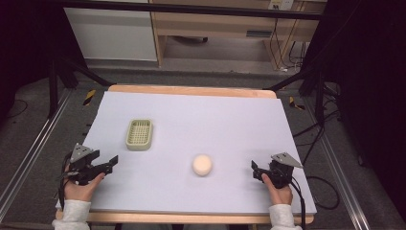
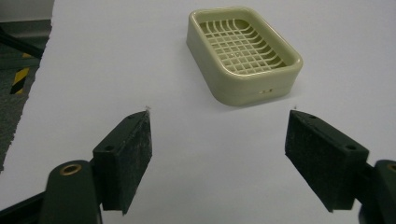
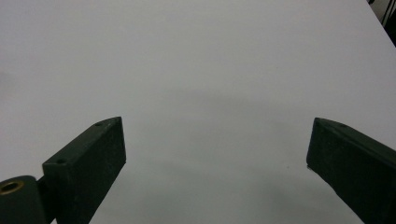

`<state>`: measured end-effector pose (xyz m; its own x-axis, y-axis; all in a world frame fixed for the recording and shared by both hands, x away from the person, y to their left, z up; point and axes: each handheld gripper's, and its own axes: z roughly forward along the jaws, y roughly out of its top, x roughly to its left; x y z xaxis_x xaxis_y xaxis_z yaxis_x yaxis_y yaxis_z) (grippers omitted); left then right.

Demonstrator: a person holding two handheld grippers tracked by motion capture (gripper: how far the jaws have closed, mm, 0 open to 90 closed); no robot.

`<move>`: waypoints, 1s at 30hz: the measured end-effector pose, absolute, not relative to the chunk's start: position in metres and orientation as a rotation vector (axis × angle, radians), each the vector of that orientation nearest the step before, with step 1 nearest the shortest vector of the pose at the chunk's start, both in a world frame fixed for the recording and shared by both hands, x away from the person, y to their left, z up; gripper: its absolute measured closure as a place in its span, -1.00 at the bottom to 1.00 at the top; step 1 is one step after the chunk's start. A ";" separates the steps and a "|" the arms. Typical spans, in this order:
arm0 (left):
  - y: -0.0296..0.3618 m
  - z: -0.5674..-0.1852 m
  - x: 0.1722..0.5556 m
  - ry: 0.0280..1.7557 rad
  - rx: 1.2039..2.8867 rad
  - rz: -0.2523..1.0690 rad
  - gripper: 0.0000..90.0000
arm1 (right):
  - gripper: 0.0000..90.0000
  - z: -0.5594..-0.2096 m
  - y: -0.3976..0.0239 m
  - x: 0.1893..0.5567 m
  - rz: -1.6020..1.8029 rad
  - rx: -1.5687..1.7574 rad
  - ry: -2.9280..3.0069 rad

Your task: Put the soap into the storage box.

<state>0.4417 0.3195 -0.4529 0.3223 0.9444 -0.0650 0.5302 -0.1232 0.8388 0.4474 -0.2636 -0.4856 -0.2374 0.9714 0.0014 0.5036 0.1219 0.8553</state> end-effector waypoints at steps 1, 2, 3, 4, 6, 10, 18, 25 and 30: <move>0.319 -0.453 0.442 1.320 1.778 0.644 -0.48 | -0.89 -0.486 -0.264 0.447 1.025 1.427 1.816; 0.318 -0.453 0.442 1.319 1.775 0.639 -0.48 | -0.89 -0.486 -0.263 0.447 1.024 1.426 1.813; 0.318 -0.452 0.442 1.315 1.775 0.642 -0.47 | -0.89 -0.486 -0.263 0.447 1.019 1.424 1.811; 0.316 -0.451 0.442 1.310 1.769 0.639 -0.47 | -0.89 -0.486 -0.263 0.447 1.020 1.420 1.818; 0.315 -0.450 0.441 1.308 1.768 0.643 -0.48 | -0.89 -0.486 -0.263 0.447 1.021 1.420 1.818; 0.314 -0.449 0.441 1.305 1.767 0.635 -0.48 | -0.88 -0.486 -0.263 0.447 1.029 1.415 1.823; 0.305 -0.447 0.440 1.274 1.792 0.629 -0.50 | -0.89 -0.486 -0.264 0.447 1.031 1.421 1.819; 0.294 -0.445 0.439 1.240 1.823 0.610 -0.52 | -0.89 -0.486 -0.264 0.446 1.036 1.413 1.810; 0.288 -0.443 0.438 1.218 1.836 0.606 -0.53 | -0.89 -0.486 -0.264 0.447 1.033 1.416 1.812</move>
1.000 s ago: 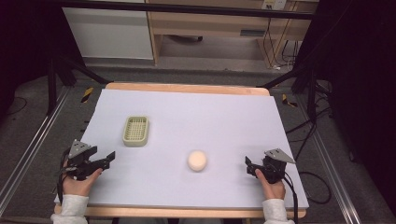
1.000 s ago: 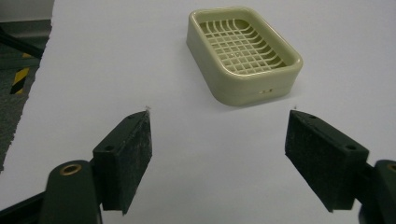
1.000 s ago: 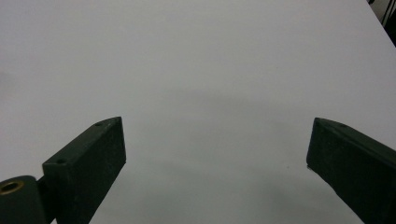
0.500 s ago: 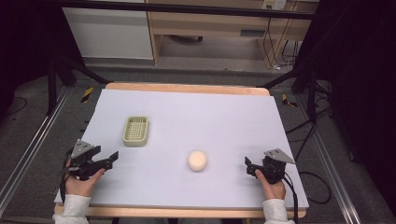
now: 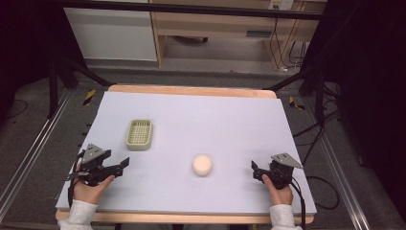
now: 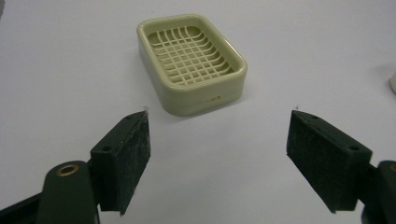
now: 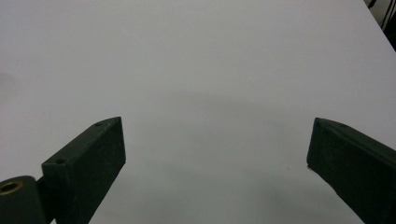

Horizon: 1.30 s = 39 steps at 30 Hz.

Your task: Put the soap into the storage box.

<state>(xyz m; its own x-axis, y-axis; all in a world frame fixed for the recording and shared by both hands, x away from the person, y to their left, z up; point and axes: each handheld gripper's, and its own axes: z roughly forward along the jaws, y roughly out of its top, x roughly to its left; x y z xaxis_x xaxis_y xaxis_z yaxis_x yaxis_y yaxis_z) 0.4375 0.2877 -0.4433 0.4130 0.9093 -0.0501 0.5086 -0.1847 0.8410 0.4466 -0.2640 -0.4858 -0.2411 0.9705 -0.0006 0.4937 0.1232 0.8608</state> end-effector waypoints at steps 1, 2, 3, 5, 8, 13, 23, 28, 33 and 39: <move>0.286 -0.443 0.437 1.215 1.843 0.604 -0.53 | -0.89 -0.486 -0.264 0.447 1.033 1.416 1.812; 0.282 -0.442 0.436 1.201 1.857 0.599 -0.55 | -0.89 -0.486 -0.264 0.446 1.036 1.415 1.812; 0.280 -0.442 0.436 1.199 1.857 0.597 -0.55 | -0.89 -0.486 -0.264 0.446 1.036 1.415 1.809; 0.278 -0.442 0.436 1.194 1.862 0.593 -0.56 | -0.89 -0.486 -0.264 0.446 1.036 1.414 1.809; 0.271 -0.441 0.435 1.171 1.886 0.584 -0.56 | -0.89 -0.486 -0.264 0.446 1.038 1.415 1.809; 0.262 -0.438 0.434 1.143 1.909 0.580 -0.57 | -0.89 -0.486 -0.264 0.446 1.039 1.416 1.811; 0.251 -0.435 0.437 1.113 1.918 0.580 -0.58 | -0.89 -0.486 -0.265 0.447 1.040 1.417 1.815; 0.241 -0.436 0.440 1.086 1.951 0.572 -0.57 | -0.89 -0.486 -0.265 0.447 1.039 1.416 1.814; 0.236 -0.433 0.442 1.067 1.953 0.572 -0.57 | -0.89 -0.486 -0.264 0.446 1.040 1.421 1.813; 0.230 -0.427 0.444 1.041 1.964 0.575 -0.57 | -0.89 -0.486 -0.264 0.446 1.038 1.416 1.811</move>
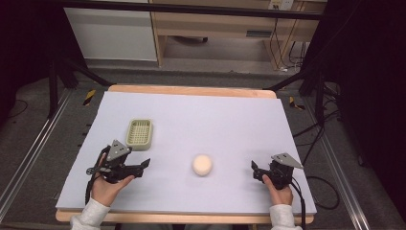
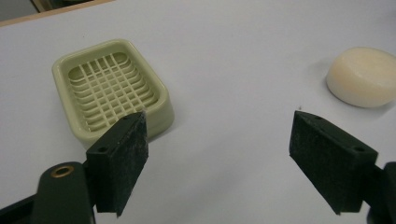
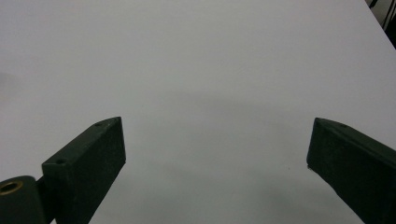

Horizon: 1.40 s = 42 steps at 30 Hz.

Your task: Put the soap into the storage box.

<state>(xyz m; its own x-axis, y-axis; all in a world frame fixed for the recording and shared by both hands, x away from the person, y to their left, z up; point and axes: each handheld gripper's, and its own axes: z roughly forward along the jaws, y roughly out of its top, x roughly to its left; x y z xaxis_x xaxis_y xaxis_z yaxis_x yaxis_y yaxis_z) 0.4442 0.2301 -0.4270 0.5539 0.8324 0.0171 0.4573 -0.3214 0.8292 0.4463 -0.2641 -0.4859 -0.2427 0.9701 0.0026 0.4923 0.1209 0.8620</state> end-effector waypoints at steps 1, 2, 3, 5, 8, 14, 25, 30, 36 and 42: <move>0.229 -0.426 0.445 1.038 1.965 0.573 -0.57 | -0.89 -0.486 -0.264 0.446 1.037 1.414 1.811; 0.229 -0.426 0.445 1.038 1.965 0.573 -0.57 | -0.89 -0.486 -0.264 0.446 1.037 1.414 1.811; 0.227 -0.425 0.446 1.031 1.972 0.572 -0.57 | -0.89 -0.486 -0.264 0.446 1.038 1.414 1.813; 0.224 -0.425 0.447 1.026 1.975 0.570 -0.57 | -0.89 -0.486 -0.264 0.446 1.039 1.416 1.812; 0.221 -0.424 0.448 1.020 1.978 0.566 -0.57 | -0.89 -0.486 -0.264 0.446 1.039 1.413 1.813; 0.210 -0.422 0.451 0.993 1.994 0.556 -0.57 | -0.89 -0.486 -0.264 0.447 1.038 1.414 1.813; 0.192 -0.418 0.456 0.961 2.006 0.534 -0.57 | -0.89 -0.486 -0.264 0.446 1.042 1.420 1.815; 0.182 -0.417 0.460 0.950 2.007 0.521 -0.57 | -0.89 -0.486 -0.264 0.446 1.043 1.418 1.817; 0.169 -0.415 0.462 0.923 2.020 0.509 -0.57 | -0.89 -0.486 -0.264 0.447 1.041 1.420 1.815; 0.156 -0.413 0.465 0.905 2.031 0.494 -0.57 | -0.89 -0.486 -0.265 0.447 1.040 1.416 1.815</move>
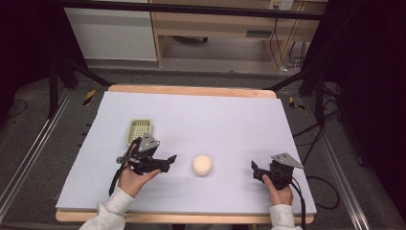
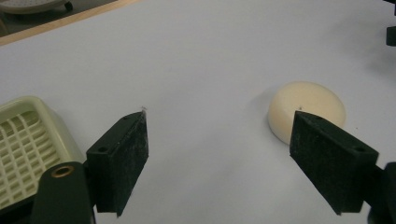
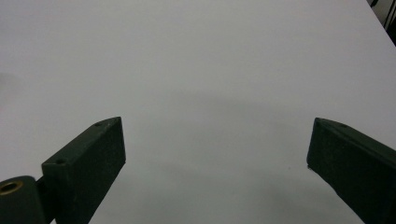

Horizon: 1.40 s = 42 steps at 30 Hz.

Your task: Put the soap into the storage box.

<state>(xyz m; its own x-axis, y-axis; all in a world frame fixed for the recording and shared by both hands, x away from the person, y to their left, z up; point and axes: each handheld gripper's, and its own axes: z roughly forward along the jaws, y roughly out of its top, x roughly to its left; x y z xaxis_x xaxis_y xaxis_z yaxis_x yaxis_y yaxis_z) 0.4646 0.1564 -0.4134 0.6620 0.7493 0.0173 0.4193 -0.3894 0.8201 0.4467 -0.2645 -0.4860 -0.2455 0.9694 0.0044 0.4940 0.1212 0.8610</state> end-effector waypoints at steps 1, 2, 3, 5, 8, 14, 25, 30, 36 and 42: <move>0.153 -0.413 0.465 0.898 2.034 0.493 -0.57 | -0.89 -0.486 -0.265 0.447 1.043 1.421 1.818; 0.153 -0.413 0.465 0.898 2.034 0.493 -0.57 | -0.89 -0.486 -0.265 0.447 1.043 1.421 1.818; 0.151 -0.412 0.466 0.895 2.035 0.490 -0.57 | -0.89 -0.486 -0.265 0.447 1.043 1.418 1.818; 0.147 -0.411 0.466 0.886 2.043 0.488 -0.57 | -0.89 -0.486 -0.265 0.447 1.042 1.417 1.817; 0.142 -0.409 0.467 0.874 2.044 0.483 -0.57 | -0.89 -0.486 -0.265 0.447 1.042 1.418 1.817; 0.132 -0.408 0.468 0.858 2.048 0.475 -0.57 | -0.89 -0.486 -0.265 0.447 1.044 1.422 1.821; 0.115 -0.408 0.471 0.836 2.060 0.451 -0.58 | -0.90 -0.486 -0.265 0.447 1.043 1.422 1.819; 0.104 -0.410 0.472 0.824 2.080 0.439 -0.58 | -0.90 -0.486 -0.265 0.447 1.044 1.426 1.818; 0.097 -0.413 0.472 0.818 2.089 0.424 -0.60 | -0.90 -0.486 -0.265 0.447 1.044 1.426 1.820; 0.086 -0.418 0.473 0.809 2.112 0.408 -0.61 | -0.90 -0.486 -0.265 0.447 1.045 1.426 1.821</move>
